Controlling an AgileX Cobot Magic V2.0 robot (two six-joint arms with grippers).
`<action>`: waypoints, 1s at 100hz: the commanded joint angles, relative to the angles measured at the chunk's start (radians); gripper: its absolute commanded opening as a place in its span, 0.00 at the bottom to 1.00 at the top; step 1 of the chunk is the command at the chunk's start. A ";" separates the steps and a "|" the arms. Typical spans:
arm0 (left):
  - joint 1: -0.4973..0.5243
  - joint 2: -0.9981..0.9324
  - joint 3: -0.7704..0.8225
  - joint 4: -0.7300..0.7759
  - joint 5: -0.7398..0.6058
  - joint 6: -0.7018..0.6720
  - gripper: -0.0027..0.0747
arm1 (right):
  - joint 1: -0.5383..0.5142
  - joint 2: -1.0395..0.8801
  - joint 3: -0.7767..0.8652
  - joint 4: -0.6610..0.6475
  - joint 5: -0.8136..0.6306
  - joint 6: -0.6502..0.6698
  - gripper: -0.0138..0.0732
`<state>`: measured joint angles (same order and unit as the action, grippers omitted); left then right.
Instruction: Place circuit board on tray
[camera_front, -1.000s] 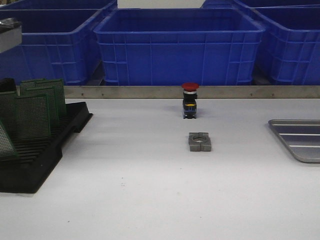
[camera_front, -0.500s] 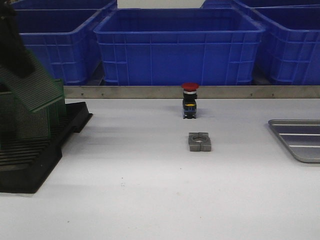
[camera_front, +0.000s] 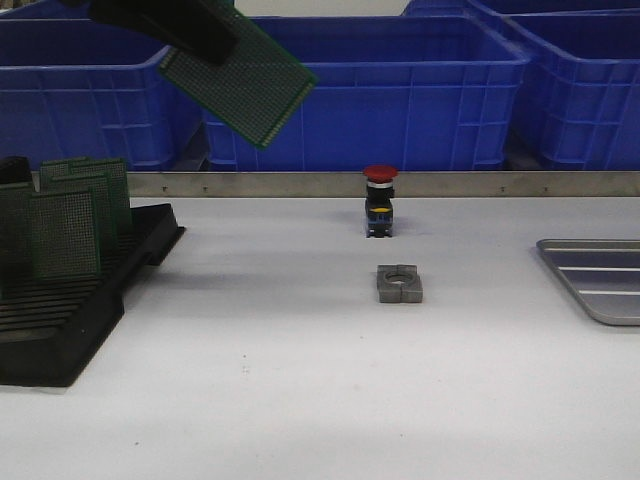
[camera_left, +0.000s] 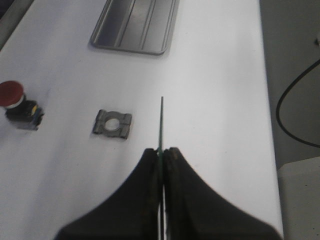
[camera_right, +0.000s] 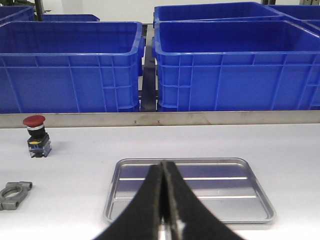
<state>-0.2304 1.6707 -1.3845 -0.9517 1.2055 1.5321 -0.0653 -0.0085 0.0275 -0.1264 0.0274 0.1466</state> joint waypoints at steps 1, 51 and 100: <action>-0.055 -0.033 -0.028 -0.085 -0.017 -0.011 0.01 | -0.008 -0.028 -0.013 -0.014 -0.072 -0.001 0.09; -0.130 -0.033 -0.028 -0.085 -0.012 -0.011 0.01 | -0.006 -0.006 -0.099 0.055 0.030 0.003 0.14; -0.130 -0.033 -0.028 -0.085 -0.012 -0.011 0.01 | -0.006 0.500 -0.502 0.157 0.497 -0.003 0.14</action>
<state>-0.3509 1.6730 -1.3845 -0.9616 1.1871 1.5321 -0.0653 0.3813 -0.3793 -0.0124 0.5352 0.1466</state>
